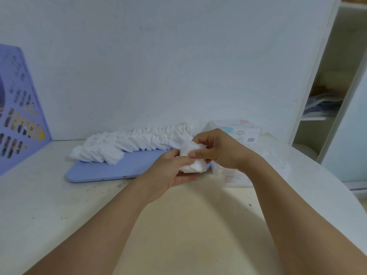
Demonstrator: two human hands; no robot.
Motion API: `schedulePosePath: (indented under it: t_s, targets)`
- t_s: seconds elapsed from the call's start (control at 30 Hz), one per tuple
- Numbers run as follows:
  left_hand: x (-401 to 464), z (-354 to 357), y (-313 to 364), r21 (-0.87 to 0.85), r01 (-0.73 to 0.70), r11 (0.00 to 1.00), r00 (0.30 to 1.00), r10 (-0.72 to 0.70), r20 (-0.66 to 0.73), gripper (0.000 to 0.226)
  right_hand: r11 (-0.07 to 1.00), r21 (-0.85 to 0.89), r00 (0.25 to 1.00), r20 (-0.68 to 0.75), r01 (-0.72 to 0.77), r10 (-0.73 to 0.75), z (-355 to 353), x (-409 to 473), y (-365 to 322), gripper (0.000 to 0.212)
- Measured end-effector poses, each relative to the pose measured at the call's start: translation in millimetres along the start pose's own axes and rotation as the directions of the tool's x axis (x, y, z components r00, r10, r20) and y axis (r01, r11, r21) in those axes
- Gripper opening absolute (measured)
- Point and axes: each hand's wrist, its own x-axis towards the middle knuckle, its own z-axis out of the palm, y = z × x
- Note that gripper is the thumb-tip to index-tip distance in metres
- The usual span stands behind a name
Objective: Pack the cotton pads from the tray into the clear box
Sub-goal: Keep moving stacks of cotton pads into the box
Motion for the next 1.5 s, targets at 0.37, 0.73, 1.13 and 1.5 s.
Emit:
schedulePosePath:
  t_s: [0.37, 0.73, 1.13, 1.5]
  targets:
    - [3.1, 5.0, 3.9, -0.311, -0.018, 0.950, 0.996, 0.043, 0.075, 0.051, 0.992, 0.128, 0.963, -0.267, 0.002, 0.032, 63.6, 0.3, -29.6, 0.063]
    - [-5.5, -5.8, 7.3, -0.664, 0.119, 0.738, 0.971, 0.052, 0.232, 0.042, 0.944, 0.159, 0.951, -0.161, 0.288, -0.263, 37.4, -2.5, -21.9, 0.119]
    - [-5.8, -7.2, 10.2, -0.310, 0.036, 0.950, 0.996, -0.008, 0.092, 0.063, 0.964, -0.081, 0.964, -0.060, 0.255, -0.260, 44.0, -1.5, -14.7, 0.122]
    - [-4.2, -15.5, 12.2, -0.420, 0.053, 0.906, 0.988, 0.012, 0.151, 0.044, 0.951, -0.106, 0.951, -0.079, 0.290, -0.298, 35.7, 0.1, -14.2, 0.115]
